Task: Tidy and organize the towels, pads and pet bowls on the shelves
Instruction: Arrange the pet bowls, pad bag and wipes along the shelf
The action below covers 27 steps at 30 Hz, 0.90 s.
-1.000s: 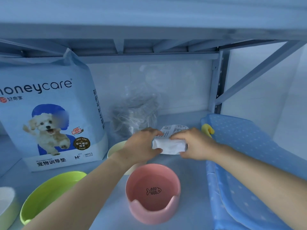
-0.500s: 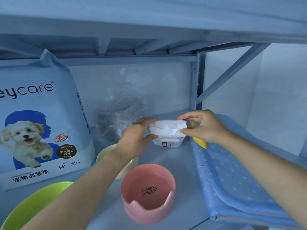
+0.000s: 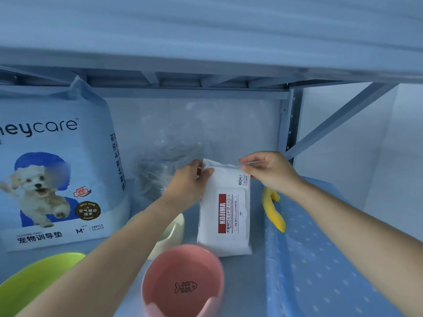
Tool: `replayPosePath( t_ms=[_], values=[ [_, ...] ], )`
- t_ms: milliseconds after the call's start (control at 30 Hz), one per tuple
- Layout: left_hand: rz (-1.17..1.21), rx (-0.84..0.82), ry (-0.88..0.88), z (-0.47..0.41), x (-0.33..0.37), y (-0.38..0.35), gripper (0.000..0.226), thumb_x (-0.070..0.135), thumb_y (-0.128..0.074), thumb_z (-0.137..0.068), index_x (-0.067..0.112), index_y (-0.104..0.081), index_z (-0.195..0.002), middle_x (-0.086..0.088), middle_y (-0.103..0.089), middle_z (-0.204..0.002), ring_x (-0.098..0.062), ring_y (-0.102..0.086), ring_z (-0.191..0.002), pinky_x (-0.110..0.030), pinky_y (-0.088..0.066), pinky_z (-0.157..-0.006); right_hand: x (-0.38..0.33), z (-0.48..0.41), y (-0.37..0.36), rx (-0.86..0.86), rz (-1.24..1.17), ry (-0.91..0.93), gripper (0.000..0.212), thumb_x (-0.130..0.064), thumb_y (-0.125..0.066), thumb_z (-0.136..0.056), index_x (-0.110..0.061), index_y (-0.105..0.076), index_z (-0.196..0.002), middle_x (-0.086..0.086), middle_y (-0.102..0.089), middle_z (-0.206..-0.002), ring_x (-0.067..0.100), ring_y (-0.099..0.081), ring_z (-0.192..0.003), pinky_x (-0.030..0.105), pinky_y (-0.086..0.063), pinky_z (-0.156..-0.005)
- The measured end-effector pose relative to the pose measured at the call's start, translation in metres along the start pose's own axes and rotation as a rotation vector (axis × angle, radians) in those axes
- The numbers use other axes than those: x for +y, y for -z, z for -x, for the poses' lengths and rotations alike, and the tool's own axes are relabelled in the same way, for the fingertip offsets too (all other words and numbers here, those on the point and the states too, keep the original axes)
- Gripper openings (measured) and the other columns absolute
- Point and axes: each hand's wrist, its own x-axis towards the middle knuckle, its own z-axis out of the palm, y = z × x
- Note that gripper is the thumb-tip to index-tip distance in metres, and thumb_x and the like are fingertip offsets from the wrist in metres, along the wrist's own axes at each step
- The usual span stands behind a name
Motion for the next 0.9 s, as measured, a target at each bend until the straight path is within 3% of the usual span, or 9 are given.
replayPosePath(
  t_ms=[100,200,267,367,433,500,633,733,900],
  values=[
    [0.011,0.008,0.122,-0.002,-0.007,-0.011,0.035,0.031,-0.047,-0.095,0.010,-0.048,-0.123,-0.009,-0.060,-0.116,-0.027,-0.059,-0.101,-0.030,-0.046,-0.080,0.013,0.004,-0.015,-0.124,0.184,0.090,0.032,-0.017,-0.071,-0.080,-0.015,-0.064,-0.112,-0.006,-0.062,-0.113,0.014,-0.061,-0.107,0.019,-0.042,-0.094],
    [-0.084,-0.059,0.135,0.004,-0.011,-0.018,0.045,0.027,-0.049,-0.093,0.014,-0.037,-0.135,-0.008,-0.056,-0.122,-0.028,-0.054,-0.110,-0.027,-0.040,-0.083,0.023,0.004,-0.025,-0.161,0.325,0.126,0.050,-0.021,-0.073,-0.079,-0.013,-0.056,-0.125,0.002,-0.048,-0.136,0.015,-0.048,-0.123,0.012,-0.028,-0.097],
    [-0.151,-0.149,0.099,0.008,-0.017,-0.024,0.050,0.023,-0.052,-0.091,0.017,-0.034,-0.138,-0.009,-0.055,-0.124,-0.028,-0.055,-0.109,-0.027,-0.040,-0.085,0.029,0.003,-0.029,-0.229,0.418,0.119,0.050,-0.028,-0.072,-0.079,-0.017,-0.056,-0.126,0.002,-0.043,-0.141,0.013,-0.041,-0.129,0.011,-0.023,-0.098],
    [-0.173,-0.337,0.045,0.015,-0.022,-0.030,0.044,0.018,-0.054,-0.089,0.019,-0.044,-0.132,-0.002,-0.057,-0.124,-0.018,-0.056,-0.108,-0.016,-0.040,-0.084,0.036,0.007,-0.039,-0.394,0.467,0.145,0.034,-0.028,-0.069,-0.082,-0.016,-0.064,-0.114,0.005,-0.056,-0.126,0.016,-0.050,-0.117,0.025,-0.038,-0.098],
    [-0.198,-0.384,-0.007,0.018,-0.021,-0.033,0.035,0.018,-0.054,-0.089,0.024,-0.054,-0.124,0.008,-0.060,-0.119,-0.010,-0.056,-0.108,-0.003,-0.035,-0.073,0.040,0.008,-0.046,-0.466,0.502,0.144,0.013,-0.032,-0.064,-0.085,-0.023,-0.068,-0.093,0.001,-0.064,-0.099,0.018,-0.057,-0.093,0.035,-0.047,-0.082],
    [-0.198,-0.370,-0.028,0.019,-0.019,-0.033,0.031,0.021,-0.056,-0.088,0.026,-0.058,-0.118,0.011,-0.062,-0.116,-0.007,-0.056,-0.106,-0.001,-0.033,-0.069,0.042,0.005,-0.048,-0.524,0.540,0.143,0.019,-0.045,-0.059,-0.085,-0.027,-0.063,-0.082,-0.004,-0.065,-0.086,0.019,-0.058,-0.083,0.036,-0.049,-0.076],
    [-0.238,-0.351,-0.018,0.020,-0.022,-0.030,0.032,0.031,-0.058,-0.086,0.031,-0.058,-0.118,0.013,-0.061,-0.116,-0.006,-0.056,-0.107,-0.011,-0.038,-0.077,0.041,-0.001,-0.045,-0.642,0.540,0.129,0.021,-0.047,-0.058,-0.085,-0.032,-0.064,-0.099,-0.010,-0.066,-0.100,0.014,-0.060,-0.092,0.032,-0.050,-0.083],
    [-0.281,-0.367,-0.033,0.023,-0.025,-0.028,0.032,0.033,-0.056,-0.087,0.029,-0.059,-0.118,0.011,-0.062,-0.115,-0.008,-0.056,-0.106,-0.014,-0.038,-0.078,0.046,-0.007,-0.045,-0.677,0.551,0.135,0.023,-0.047,-0.057,-0.084,-0.036,-0.061,-0.104,-0.013,-0.064,-0.107,0.014,-0.059,-0.099,0.037,-0.048,-0.089],
    [-0.280,-0.401,-0.045,0.026,-0.025,-0.027,0.034,0.040,-0.060,-0.086,0.030,-0.061,-0.118,0.010,-0.063,-0.114,-0.005,-0.055,-0.104,-0.008,-0.036,-0.076,0.049,-0.019,-0.044,-0.710,0.580,0.108,0.029,-0.044,-0.059,-0.084,-0.037,-0.058,-0.112,-0.010,-0.060,-0.121,0.016,-0.055,-0.113,0.040,-0.043,-0.098]
  ],
)
